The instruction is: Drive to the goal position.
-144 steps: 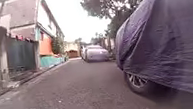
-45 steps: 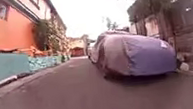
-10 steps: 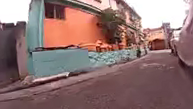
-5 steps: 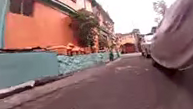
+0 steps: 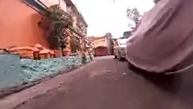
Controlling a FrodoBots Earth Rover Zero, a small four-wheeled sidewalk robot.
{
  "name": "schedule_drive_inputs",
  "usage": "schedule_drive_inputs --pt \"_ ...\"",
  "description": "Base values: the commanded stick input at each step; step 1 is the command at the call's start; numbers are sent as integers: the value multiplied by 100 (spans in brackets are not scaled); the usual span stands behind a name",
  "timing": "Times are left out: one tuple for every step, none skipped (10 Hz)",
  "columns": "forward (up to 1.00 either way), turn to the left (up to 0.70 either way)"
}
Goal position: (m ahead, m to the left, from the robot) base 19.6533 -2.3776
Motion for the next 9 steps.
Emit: schedule_drive_inputs --pt "70 0" --pt "70 0" --pt "70 0" --pt "70 0" --pt "70 21" --pt "70 32" --pt "70 34" --pt "70 23" --pt "70 1"
